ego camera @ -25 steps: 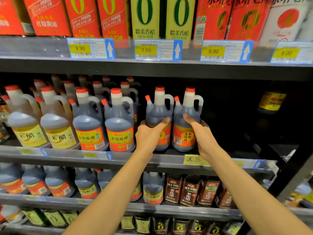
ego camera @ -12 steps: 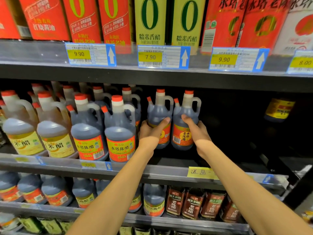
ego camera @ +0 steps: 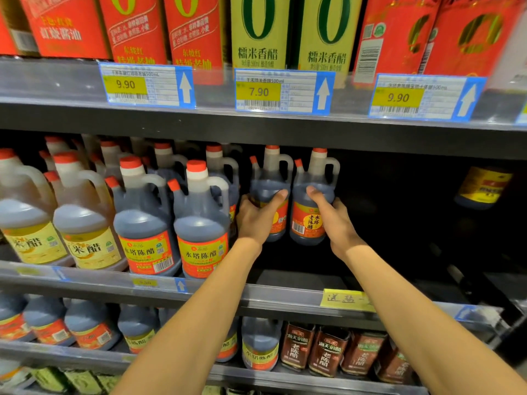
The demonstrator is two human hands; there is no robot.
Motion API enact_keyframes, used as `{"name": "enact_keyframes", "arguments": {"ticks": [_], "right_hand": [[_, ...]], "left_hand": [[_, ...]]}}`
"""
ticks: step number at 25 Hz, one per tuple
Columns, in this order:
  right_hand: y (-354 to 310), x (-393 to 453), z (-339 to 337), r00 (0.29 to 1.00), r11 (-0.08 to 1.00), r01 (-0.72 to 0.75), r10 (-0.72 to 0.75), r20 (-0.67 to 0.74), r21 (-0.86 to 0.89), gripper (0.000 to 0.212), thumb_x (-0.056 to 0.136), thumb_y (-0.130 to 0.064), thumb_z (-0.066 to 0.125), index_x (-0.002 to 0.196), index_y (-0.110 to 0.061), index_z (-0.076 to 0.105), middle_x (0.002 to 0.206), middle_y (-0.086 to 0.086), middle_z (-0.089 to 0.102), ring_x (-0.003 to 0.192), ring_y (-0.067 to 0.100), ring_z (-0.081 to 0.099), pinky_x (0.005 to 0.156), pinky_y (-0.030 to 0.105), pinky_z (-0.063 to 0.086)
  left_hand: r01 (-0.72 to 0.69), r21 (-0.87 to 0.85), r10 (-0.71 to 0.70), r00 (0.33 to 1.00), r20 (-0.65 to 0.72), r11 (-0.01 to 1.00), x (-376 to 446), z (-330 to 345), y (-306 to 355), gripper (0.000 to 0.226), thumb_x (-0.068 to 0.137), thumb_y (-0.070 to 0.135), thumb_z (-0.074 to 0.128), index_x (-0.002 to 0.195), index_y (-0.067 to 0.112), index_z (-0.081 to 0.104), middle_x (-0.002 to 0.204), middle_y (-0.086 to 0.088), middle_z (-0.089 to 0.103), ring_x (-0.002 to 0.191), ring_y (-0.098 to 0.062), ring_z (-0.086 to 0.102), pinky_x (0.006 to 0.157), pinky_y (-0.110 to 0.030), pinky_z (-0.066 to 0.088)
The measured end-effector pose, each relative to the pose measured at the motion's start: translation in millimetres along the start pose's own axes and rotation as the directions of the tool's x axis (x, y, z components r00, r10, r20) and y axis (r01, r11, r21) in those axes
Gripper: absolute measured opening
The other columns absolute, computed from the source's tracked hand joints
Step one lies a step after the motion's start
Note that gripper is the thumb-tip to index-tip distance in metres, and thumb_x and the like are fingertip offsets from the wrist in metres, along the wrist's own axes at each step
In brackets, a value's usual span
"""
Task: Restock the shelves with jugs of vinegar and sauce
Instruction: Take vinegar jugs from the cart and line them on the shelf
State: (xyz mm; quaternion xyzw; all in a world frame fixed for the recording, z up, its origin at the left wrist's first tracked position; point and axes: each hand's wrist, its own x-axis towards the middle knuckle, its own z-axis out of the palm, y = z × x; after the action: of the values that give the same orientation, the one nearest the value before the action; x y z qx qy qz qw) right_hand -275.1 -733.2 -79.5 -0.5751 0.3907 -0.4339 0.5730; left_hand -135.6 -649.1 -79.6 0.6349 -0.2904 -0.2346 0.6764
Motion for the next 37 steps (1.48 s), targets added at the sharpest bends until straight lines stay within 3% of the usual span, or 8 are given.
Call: {"name": "enact_keyframes", "arguments": {"ticks": [8, 11, 15, 18, 21, 27, 31, 37], "right_hand": [[1, 7, 6, 1.000, 1.000, -0.007, 0.008, -0.030, 0.019, 0.082, 0.084, -0.058, 0.076, 0.148, -0.016, 0.046, 0.132, 0.008, 0.068, 0.116, 0.027, 0.068, 0.102, 0.047, 0.055], [0, 9, 9, 0.999, 1.000, -0.010, 0.011, -0.043, 0.023, 0.081, 0.084, -0.057, 0.077, 0.147, -0.015, 0.047, 0.131, 0.009, 0.068, 0.115, 0.027, 0.068, 0.102, 0.047, 0.055], [-1, 14, 9, 0.999, 1.000, -0.021, 0.022, -0.038, 0.016, 0.086, 0.082, -0.058, 0.077, 0.149, -0.015, 0.045, 0.133, 0.009, 0.067, 0.117, 0.028, 0.067, 0.104, 0.049, 0.054], [-2, 18, 10, 0.999, 0.999, -0.030, 0.031, -0.038, 0.015, 0.090, 0.080, -0.060, 0.078, 0.150, -0.015, 0.044, 0.134, 0.010, 0.066, 0.117, 0.029, 0.067, 0.104, 0.050, 0.054], [-2, 23, 11, 0.998, 0.999, -0.039, 0.040, -0.048, 0.020, 0.096, 0.078, -0.061, 0.078, 0.153, -0.014, 0.041, 0.137, 0.011, 0.064, 0.119, 0.030, 0.066, 0.105, 0.050, 0.053], [-1, 31, 9, 0.999, 0.999, -0.043, 0.043, -0.030, 0.024, 0.097, 0.076, -0.064, 0.077, 0.152, -0.015, 0.041, 0.136, 0.010, 0.064, 0.115, 0.028, 0.067, 0.098, 0.044, 0.056], [-1, 37, 11, 0.999, 0.999, -0.039, 0.040, -0.027, 0.029, 0.115, 0.065, -0.070, 0.077, 0.156, -0.013, 0.035, 0.142, 0.012, 0.059, 0.121, 0.030, 0.065, 0.104, 0.049, 0.054], [2, 48, 10, 0.997, 0.998, -0.056, 0.057, -0.055, 0.021, 0.092, 0.081, -0.061, 0.076, 0.151, -0.014, 0.040, 0.132, 0.012, 0.065, 0.114, 0.030, 0.067, 0.102, 0.049, 0.055]], "left_hand": [[-0.033, -0.031, 0.034, 0.999, 0.035, 0.999, 5, 3, -1, 0.055, 0.080, 0.049, 0.083, 0.116, 0.030, 0.047, 0.115, 0.005, 0.062, 0.094, -0.012, 0.061, 0.083, -0.027, 0.047], [-0.043, -0.018, 0.044, 0.998, 0.053, 0.999, 7, 4, 0, 0.057, 0.082, 0.049, 0.081, 0.122, 0.031, 0.045, 0.117, 0.007, 0.058, 0.104, -0.012, 0.057, 0.086, -0.025, 0.044], [-0.060, -0.014, 0.061, 0.995, 0.078, 0.998, 10, 5, 1, 0.060, 0.086, 0.046, 0.078, 0.132, 0.031, 0.043, 0.122, 0.007, 0.055, 0.110, -0.011, 0.054, 0.076, -0.017, 0.042], [-0.042, 0.004, 0.042, 0.997, 0.069, 0.999, 15, 7, -1, 0.078, 0.086, 0.048, 0.078, 0.148, 0.020, 0.040, 0.141, -0.001, 0.057, 0.126, -0.021, 0.057, 0.092, -0.028, 0.046], [-0.042, 0.048, 0.040, 0.998, 0.055, 0.998, 23, 9, -4, 0.083, 0.084, 0.053, 0.078, 0.148, 0.017, 0.040, 0.148, -0.006, 0.055, 0.134, -0.028, 0.055, 0.107, -0.037, 0.046], [-0.023, 0.031, 0.021, 0.998, 0.066, 0.999, 34, 12, -8, 0.086, 0.084, 0.053, 0.078, 0.150, 0.018, 0.036, 0.149, -0.006, 0.052, 0.134, -0.028, 0.053, 0.109, -0.042, 0.046], [-0.015, -0.014, 0.015, 1.000, 0.026, 1.000, 37, 16, -9, 0.083, 0.084, 0.051, 0.078, 0.149, 0.018, 0.039, 0.147, -0.006, 0.055, 0.132, -0.028, 0.055, 0.110, -0.043, 0.046], [0.001, -0.005, -0.001, 1.000, 0.003, 1.000, 43, 21, -9, 0.086, 0.084, 0.053, 0.077, 0.152, 0.020, 0.037, 0.152, -0.005, 0.050, 0.138, -0.028, 0.050, 0.110, -0.037, 0.042]]}}
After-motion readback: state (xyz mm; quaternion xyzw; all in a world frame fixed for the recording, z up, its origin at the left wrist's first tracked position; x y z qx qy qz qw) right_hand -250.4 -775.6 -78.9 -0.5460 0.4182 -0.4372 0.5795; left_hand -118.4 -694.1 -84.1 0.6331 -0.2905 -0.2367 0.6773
